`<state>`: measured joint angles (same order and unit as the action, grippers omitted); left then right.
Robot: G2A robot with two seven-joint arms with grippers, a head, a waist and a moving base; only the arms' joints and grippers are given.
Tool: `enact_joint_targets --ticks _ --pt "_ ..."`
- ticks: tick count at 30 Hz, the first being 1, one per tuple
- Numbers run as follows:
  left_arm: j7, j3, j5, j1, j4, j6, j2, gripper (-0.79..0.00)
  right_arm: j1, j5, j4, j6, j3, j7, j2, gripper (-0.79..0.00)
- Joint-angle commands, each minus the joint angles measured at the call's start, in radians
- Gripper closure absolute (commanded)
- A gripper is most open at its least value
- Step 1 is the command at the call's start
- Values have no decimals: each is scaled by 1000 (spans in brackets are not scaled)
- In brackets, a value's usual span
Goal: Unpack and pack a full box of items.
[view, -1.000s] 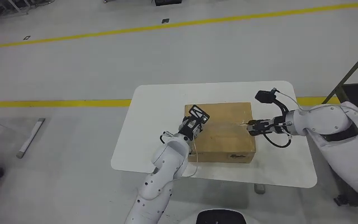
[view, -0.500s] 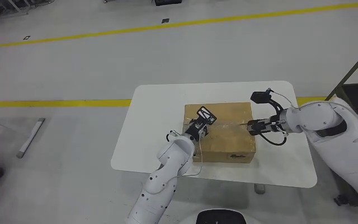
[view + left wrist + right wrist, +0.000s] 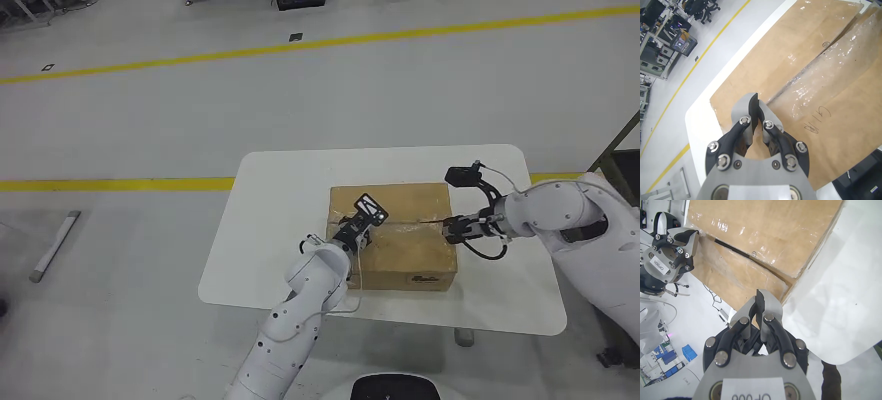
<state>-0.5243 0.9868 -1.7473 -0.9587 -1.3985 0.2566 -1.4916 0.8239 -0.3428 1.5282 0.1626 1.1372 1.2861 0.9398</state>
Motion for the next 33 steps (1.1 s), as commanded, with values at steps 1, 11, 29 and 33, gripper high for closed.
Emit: enact_joint_targets --ticks 1,11,29,33 --pt "-1 -1 2 2 3 1 -1 0 0 -5 3 1 -1 -9 0 -86" --pt "6 -10 9 9 17 7 -5 0 11 5 26 25 40 -29 -9 -446" --pt "22 -4 20 3 -30 2 -9 -785 264 547 53 37 326 -147 -24 -782" --pt "21 12 20 -8 -53 0 -6 -785 269 512 53 48 301 -174 -25 -425"
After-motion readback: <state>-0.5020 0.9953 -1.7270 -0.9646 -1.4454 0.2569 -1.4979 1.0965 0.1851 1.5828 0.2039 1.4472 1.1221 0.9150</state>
